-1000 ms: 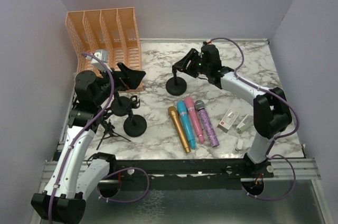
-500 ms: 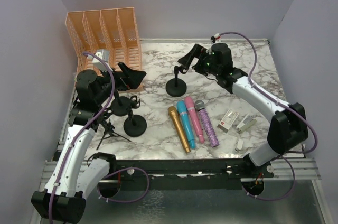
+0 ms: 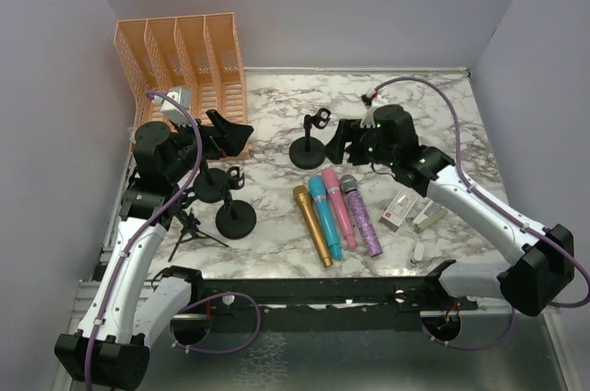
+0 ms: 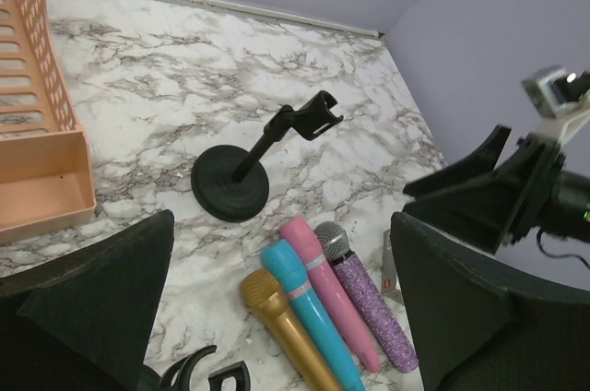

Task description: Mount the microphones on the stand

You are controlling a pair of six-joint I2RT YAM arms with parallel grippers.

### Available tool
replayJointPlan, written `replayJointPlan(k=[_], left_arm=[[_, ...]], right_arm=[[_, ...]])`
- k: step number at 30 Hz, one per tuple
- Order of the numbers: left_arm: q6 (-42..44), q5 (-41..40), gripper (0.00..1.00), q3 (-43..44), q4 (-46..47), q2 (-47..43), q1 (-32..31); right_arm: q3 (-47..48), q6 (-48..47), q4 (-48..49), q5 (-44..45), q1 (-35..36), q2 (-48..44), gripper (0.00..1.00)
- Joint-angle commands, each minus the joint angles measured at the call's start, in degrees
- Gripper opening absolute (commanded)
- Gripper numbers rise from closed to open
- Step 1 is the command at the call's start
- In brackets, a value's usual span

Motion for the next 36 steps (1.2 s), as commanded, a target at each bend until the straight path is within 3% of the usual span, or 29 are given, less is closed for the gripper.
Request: replayJointPlan(k=[1, 7, 11, 17, 33, 36], left_arm=[[0.7, -4.4, 0.99, 1.6, -0.9, -0.8, 0.2], [0.4, -6.1, 0.99, 1.0, -1.0, -1.7, 0.2], [0.0, -6.3, 0.99, 0.6, -1.4, -1.9, 0.2], [-0.2, -6.7, 0.99, 0.1, -1.6, -2.3, 0.2], [0.5, -7.4, 0.99, 0.2, -2.5, -2.6, 0.2], [0.6, -7.5, 0.99, 0.3, -2.7, -2.6, 0.2]], right_arm=[[-4.2, -0.4, -4.6, 1.8, 7.4, 0.2, 0.76], [-3.0, 2.3, -6.9, 9.7, 18.4, 7.6, 0.76], [-1.0, 5.3, -9.7, 13.4, 22.8, 13.5, 0.67], [0.5, 7.5, -12.5, 17.3, 24.6, 20.1, 0.63], [1.8, 6.2, -10.3, 16.5, 25.3, 29.8, 0.52], [2.0, 6.5, -10.1, 17.7, 25.5, 30.9, 0.45]])
